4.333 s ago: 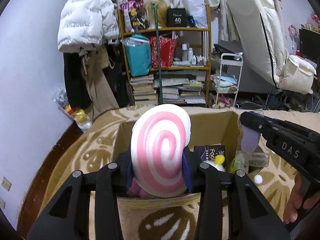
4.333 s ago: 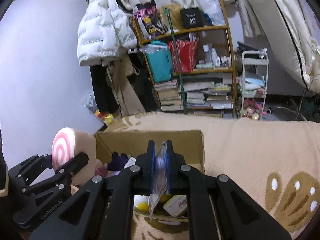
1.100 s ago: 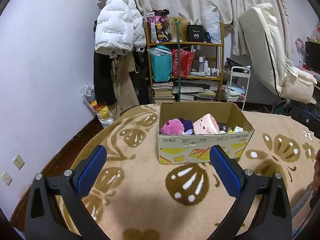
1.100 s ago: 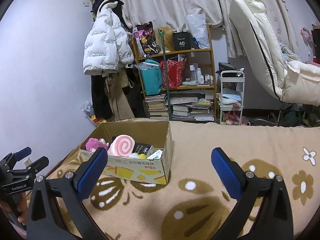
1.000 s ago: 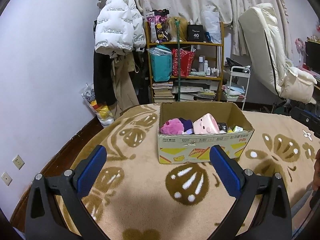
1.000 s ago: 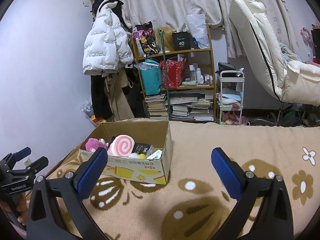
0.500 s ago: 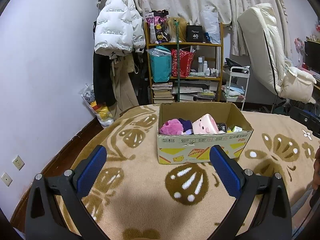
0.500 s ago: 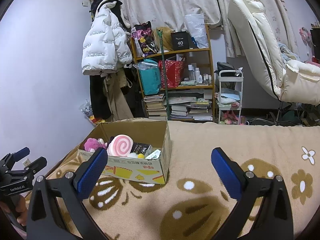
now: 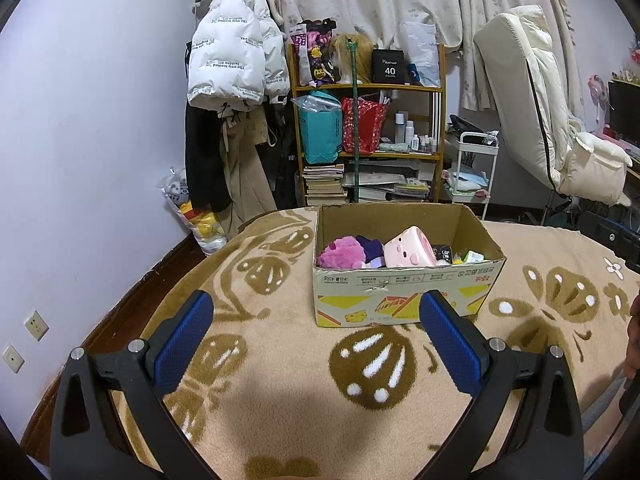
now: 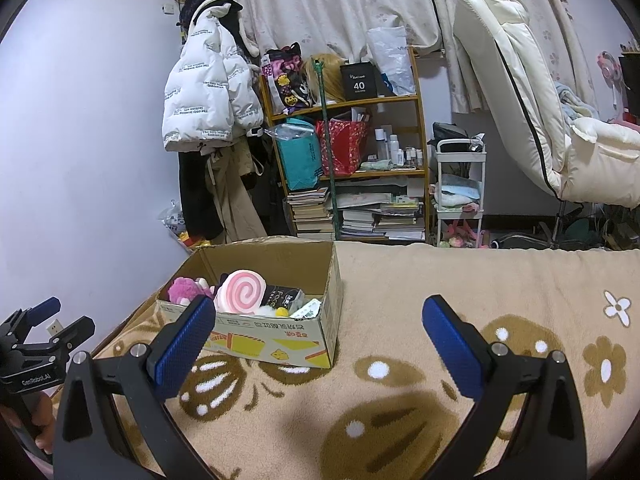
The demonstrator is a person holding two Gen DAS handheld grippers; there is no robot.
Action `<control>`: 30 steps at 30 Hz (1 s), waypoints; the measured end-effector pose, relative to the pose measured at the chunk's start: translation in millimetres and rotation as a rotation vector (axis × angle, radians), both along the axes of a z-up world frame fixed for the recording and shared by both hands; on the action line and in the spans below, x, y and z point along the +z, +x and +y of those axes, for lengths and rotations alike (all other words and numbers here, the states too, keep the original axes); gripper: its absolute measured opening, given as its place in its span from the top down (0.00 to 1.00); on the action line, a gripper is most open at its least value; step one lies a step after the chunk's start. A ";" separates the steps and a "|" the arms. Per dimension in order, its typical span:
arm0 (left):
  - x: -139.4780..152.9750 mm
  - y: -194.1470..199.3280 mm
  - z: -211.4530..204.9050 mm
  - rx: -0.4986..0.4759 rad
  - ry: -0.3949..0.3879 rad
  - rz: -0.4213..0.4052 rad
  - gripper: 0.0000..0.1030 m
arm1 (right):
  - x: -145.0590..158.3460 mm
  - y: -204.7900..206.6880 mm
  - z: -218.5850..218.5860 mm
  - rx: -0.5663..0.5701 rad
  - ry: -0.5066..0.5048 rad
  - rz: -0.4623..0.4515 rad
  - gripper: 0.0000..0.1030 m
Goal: Organize soft objects
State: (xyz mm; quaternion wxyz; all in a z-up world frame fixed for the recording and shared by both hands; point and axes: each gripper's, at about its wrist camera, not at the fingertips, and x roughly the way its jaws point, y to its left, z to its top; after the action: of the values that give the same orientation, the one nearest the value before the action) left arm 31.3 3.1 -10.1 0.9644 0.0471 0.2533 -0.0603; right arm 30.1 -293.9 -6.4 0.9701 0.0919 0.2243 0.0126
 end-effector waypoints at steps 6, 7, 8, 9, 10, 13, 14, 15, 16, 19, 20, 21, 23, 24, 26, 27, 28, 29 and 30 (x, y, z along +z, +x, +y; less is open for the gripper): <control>-0.5 -1.2 0.0 -0.005 0.002 -0.003 0.01 | 0.3 0.7 0.6 0.001 0.001 0.001 0.00; -0.5 -1.3 0.3 -0.006 0.001 -0.003 0.01 | 0.3 0.1 0.5 -0.001 0.000 0.000 0.00; -0.4 -1.2 0.2 -0.004 0.003 -0.003 0.01 | 0.5 0.1 0.2 -0.002 0.001 0.000 0.00; -0.5 -1.1 0.4 -0.005 0.003 -0.003 0.01 | 0.2 0.6 0.2 -0.002 0.001 0.000 0.00; -0.5 -1.3 0.6 -0.005 0.001 -0.002 0.01 | -0.6 0.1 -0.2 -0.001 0.003 0.001 0.00; -0.5 -1.1 0.7 -0.007 0.002 -0.002 0.01 | -0.4 0.1 -0.7 -0.001 0.000 0.002 0.00; -0.6 -1.3 0.5 -0.007 0.003 -0.001 0.01 | -0.3 -0.1 -0.6 -0.002 0.000 0.001 0.00; -0.6 -1.2 0.5 -0.006 0.004 -0.002 0.01 | -0.3 -0.1 -0.3 -0.003 0.000 0.000 0.00; -0.5 -1.2 0.4 -0.006 0.004 -0.003 0.01 | 0.0 0.0 -1.0 -0.002 0.001 -0.001 0.00; -0.4 -1.3 0.0 -0.004 0.004 -0.003 0.01 | 0.2 -0.1 -1.0 -0.003 0.000 -0.001 0.00; -0.4 -1.1 0.2 -0.005 0.003 -0.002 0.01 | 0.2 0.1 -1.5 0.000 0.001 0.001 0.00; -0.4 -1.1 0.2 -0.005 0.002 -0.002 0.01 | 0.0 0.6 -1.3 0.000 0.001 0.002 0.00; -0.3 -1.2 0.3 -0.005 0.001 -0.003 0.01 | 0.4 -0.1 -1.2 -0.002 0.002 0.001 0.00; -0.2 -1.2 0.4 -0.004 0.002 -0.003 0.01 | 0.5 -0.1 -1.5 0.001 0.003 0.000 0.00; -0.4 -1.2 0.8 -0.005 0.002 -0.003 0.01 | 0.6 0.0 -0.8 -0.002 0.001 0.000 0.00; -0.3 -1.9 0.6 -0.005 0.003 -0.003 0.01 | 0.4 0.6 -0.5 -0.001 0.000 0.000 0.00; -0.4 -1.2 0.7 -0.005 0.003 -0.003 0.01 | -0.2 0.1 -1.1 0.000 0.001 0.001 0.00; -0.4 -1.2 0.6 -0.006 0.003 -0.003 0.01 | -0.2 0.1 -0.7 0.000 0.001 0.001 0.00; -0.4 -1.3 0.4 -0.005 0.004 -0.003 0.01 | 0.0 0.1 -0.3 -0.002 0.000 0.000 0.00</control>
State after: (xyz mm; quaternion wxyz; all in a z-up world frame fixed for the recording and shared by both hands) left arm 30.0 3.5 -10.5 0.9645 0.0496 0.2518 -0.0621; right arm 30.2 -294.2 -6.5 0.9701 0.0922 0.2243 0.0118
